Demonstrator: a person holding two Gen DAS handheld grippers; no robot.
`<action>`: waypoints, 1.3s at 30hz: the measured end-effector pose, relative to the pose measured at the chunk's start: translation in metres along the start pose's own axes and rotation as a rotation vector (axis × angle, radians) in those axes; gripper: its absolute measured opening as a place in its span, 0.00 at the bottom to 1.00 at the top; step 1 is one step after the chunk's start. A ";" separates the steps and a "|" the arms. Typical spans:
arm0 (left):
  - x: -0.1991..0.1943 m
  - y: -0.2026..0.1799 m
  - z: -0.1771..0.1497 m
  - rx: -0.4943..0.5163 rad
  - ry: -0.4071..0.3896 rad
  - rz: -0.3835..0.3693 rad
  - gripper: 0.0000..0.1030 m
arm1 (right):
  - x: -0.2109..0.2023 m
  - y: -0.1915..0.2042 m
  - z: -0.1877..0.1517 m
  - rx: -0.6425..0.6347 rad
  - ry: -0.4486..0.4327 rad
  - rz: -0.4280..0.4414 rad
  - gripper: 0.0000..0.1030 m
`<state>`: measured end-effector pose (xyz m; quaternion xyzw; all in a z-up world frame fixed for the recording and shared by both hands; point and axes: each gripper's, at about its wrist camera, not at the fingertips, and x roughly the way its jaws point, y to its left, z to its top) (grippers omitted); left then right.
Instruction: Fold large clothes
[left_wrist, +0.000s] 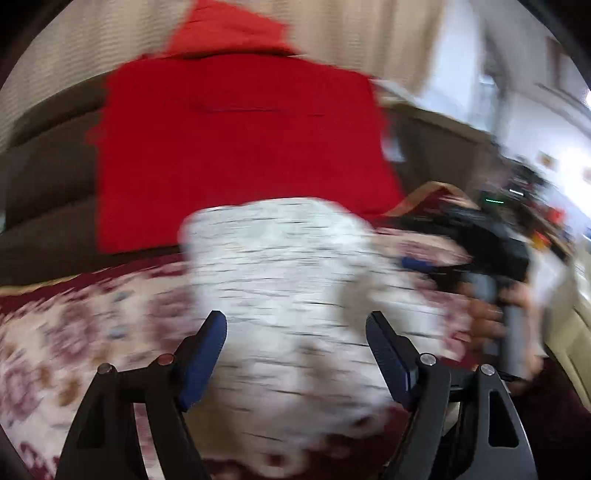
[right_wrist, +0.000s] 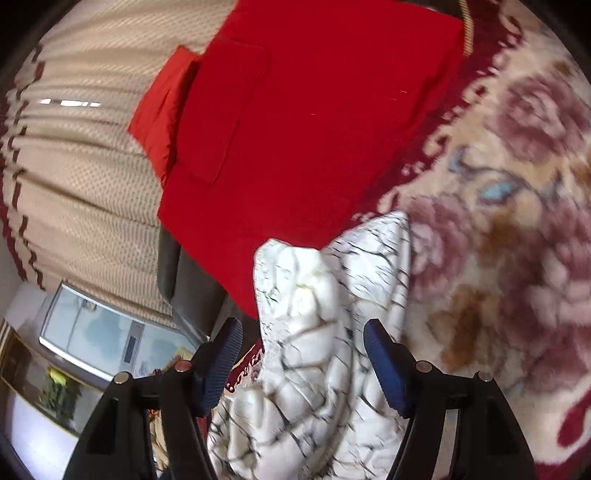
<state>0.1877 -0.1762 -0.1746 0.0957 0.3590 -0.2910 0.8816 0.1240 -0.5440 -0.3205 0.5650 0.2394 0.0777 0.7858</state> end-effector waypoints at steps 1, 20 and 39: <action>0.008 0.007 0.001 -0.020 0.017 0.009 0.76 | 0.007 0.003 0.004 -0.009 0.001 -0.011 0.70; 0.087 -0.008 -0.022 -0.025 0.176 0.082 0.81 | 0.124 -0.021 0.025 -0.186 0.199 -0.373 0.20; 0.058 0.057 -0.026 -0.162 0.217 0.176 0.82 | 0.019 0.146 -0.095 -0.569 0.159 -0.115 0.27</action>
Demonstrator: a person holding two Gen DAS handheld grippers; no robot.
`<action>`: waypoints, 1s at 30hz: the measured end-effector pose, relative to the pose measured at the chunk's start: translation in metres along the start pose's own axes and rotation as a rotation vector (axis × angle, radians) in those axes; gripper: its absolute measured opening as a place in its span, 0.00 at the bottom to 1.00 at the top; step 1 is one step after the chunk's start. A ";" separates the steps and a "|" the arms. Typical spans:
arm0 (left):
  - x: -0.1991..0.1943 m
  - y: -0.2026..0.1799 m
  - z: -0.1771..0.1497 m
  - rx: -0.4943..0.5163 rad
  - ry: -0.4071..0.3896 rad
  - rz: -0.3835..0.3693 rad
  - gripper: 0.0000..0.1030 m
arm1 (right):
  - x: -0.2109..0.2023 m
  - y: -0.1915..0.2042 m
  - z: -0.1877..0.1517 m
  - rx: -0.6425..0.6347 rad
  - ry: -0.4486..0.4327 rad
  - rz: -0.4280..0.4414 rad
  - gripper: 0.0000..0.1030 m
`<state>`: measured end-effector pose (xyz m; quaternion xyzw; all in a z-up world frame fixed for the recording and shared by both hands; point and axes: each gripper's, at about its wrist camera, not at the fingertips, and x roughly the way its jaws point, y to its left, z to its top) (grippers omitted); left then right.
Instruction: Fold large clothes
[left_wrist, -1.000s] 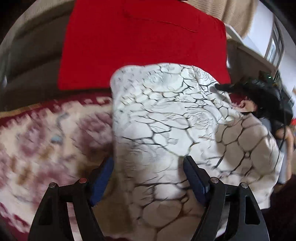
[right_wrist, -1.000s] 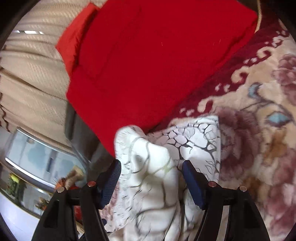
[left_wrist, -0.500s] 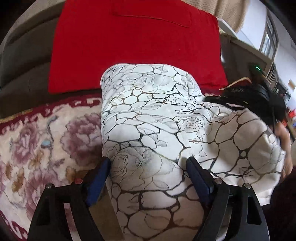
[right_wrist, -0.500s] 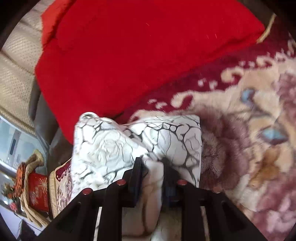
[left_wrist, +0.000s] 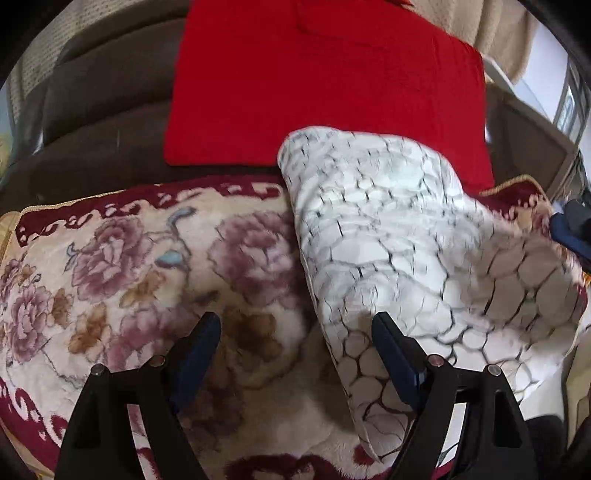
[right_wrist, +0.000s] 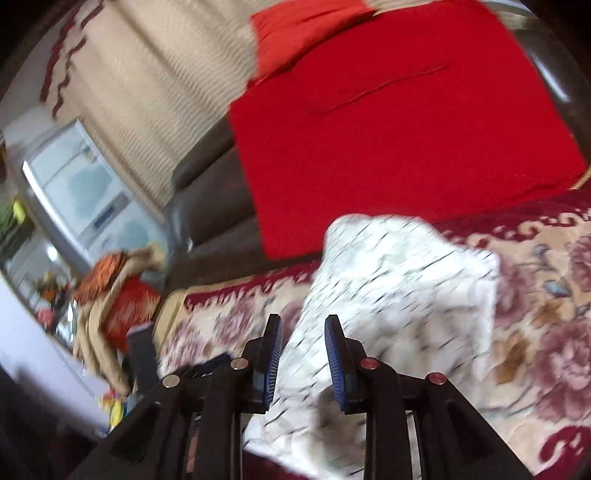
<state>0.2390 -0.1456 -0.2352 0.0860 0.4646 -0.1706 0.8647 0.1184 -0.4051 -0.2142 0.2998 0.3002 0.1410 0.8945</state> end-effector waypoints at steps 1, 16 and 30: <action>0.000 -0.001 -0.002 0.011 -0.010 0.013 0.82 | 0.009 0.003 -0.006 -0.022 0.031 -0.057 0.27; 0.014 -0.019 -0.015 0.141 -0.017 0.084 0.82 | 0.038 -0.066 -0.072 0.011 0.168 -0.376 0.17; 0.010 -0.012 -0.014 0.076 -0.015 0.085 0.82 | -0.001 -0.069 -0.025 0.182 0.133 -0.200 0.17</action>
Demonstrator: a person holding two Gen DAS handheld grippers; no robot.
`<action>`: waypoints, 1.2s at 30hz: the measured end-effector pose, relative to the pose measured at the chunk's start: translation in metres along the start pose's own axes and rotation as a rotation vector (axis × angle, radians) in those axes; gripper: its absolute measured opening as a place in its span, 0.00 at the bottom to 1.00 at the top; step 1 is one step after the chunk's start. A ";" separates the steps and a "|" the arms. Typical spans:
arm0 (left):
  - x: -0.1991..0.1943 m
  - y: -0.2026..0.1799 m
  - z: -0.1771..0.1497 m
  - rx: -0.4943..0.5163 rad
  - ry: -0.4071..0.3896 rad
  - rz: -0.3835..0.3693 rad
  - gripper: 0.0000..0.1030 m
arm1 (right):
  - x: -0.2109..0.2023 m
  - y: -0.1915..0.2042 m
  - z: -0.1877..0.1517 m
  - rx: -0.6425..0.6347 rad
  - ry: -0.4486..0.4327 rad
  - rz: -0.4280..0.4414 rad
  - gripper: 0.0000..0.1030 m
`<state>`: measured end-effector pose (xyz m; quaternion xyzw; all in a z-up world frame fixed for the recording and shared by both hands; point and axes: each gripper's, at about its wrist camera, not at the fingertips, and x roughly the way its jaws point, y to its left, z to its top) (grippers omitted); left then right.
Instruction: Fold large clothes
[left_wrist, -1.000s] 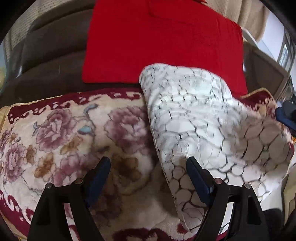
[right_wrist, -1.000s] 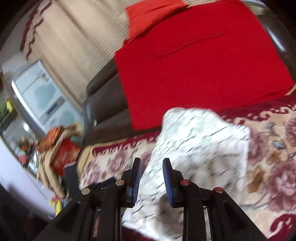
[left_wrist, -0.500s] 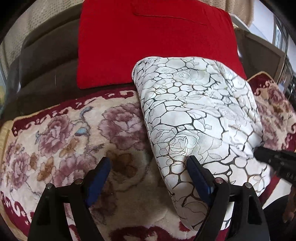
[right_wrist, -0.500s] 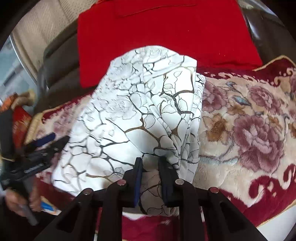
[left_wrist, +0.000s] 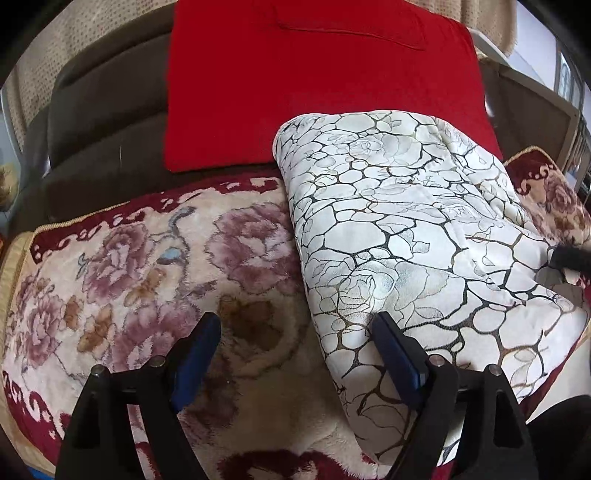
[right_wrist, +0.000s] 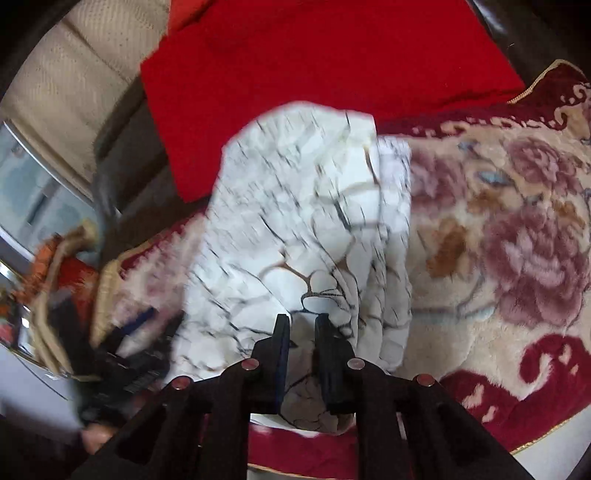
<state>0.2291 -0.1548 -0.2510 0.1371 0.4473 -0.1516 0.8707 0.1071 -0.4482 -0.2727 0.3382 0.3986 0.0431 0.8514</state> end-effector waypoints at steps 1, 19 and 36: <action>0.000 0.000 0.001 -0.002 0.000 0.002 0.82 | -0.004 0.005 0.009 -0.014 -0.022 -0.006 0.17; -0.002 -0.004 0.000 0.039 -0.030 0.020 0.82 | 0.094 -0.041 0.082 0.142 0.105 -0.162 0.18; -0.006 -0.004 -0.002 0.042 -0.038 0.028 0.82 | 0.037 0.004 0.002 -0.066 0.111 -0.171 0.29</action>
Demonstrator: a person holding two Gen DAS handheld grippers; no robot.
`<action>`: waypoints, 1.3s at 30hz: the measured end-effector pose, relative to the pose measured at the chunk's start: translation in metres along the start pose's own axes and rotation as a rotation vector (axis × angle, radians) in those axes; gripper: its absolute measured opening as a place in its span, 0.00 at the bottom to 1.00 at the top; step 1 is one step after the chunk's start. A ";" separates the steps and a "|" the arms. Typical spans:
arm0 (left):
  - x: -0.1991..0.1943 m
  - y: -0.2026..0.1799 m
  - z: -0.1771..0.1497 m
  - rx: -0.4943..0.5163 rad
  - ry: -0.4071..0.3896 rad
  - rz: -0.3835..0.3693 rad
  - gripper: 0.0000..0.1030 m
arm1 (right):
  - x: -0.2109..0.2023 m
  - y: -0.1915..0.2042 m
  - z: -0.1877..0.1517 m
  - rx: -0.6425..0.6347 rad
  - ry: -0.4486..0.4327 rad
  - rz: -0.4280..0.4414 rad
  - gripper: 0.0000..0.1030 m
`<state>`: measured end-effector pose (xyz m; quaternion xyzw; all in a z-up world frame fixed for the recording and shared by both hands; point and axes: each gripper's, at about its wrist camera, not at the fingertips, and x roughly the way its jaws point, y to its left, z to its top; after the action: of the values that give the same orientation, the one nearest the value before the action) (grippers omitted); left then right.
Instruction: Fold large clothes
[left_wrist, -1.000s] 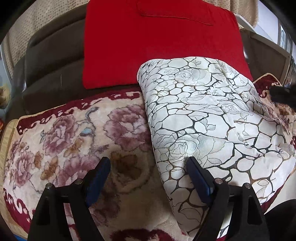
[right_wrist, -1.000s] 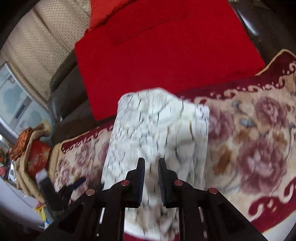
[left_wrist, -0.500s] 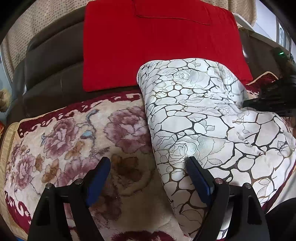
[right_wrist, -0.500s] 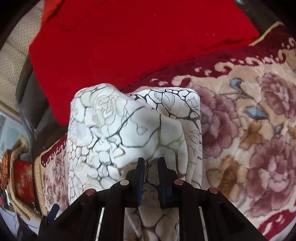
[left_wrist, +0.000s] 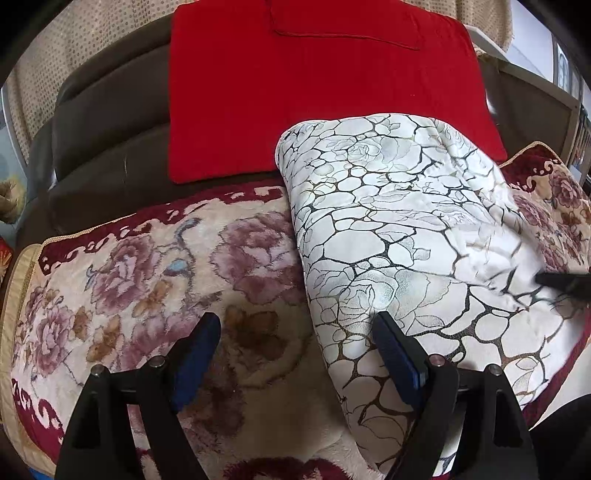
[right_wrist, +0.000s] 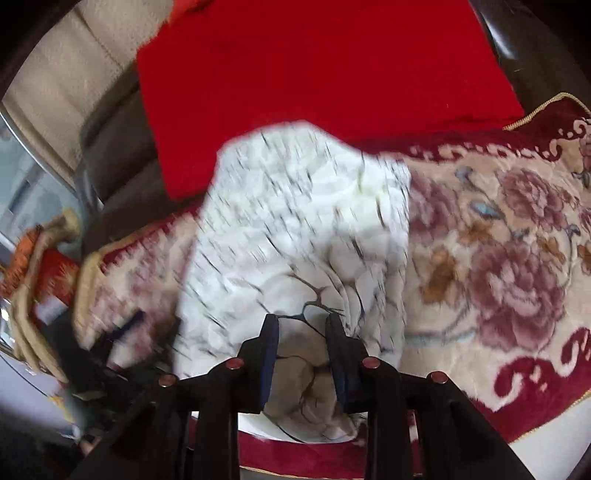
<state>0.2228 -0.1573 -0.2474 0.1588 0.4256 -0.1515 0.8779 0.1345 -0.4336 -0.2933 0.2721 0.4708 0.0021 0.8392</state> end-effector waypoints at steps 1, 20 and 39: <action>0.000 -0.001 0.000 0.006 -0.004 0.005 0.82 | 0.014 -0.004 -0.004 0.000 0.017 -0.009 0.30; 0.019 0.007 0.009 0.002 0.015 0.040 0.84 | 0.020 -0.013 -0.007 -0.019 0.077 -0.021 0.30; 0.054 0.038 0.055 -0.089 -0.039 0.110 0.84 | 0.041 0.017 0.160 0.074 -0.007 0.181 0.31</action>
<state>0.3085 -0.1526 -0.2524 0.1396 0.4053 -0.0872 0.8992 0.2885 -0.4811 -0.2525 0.3444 0.4412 0.0593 0.8266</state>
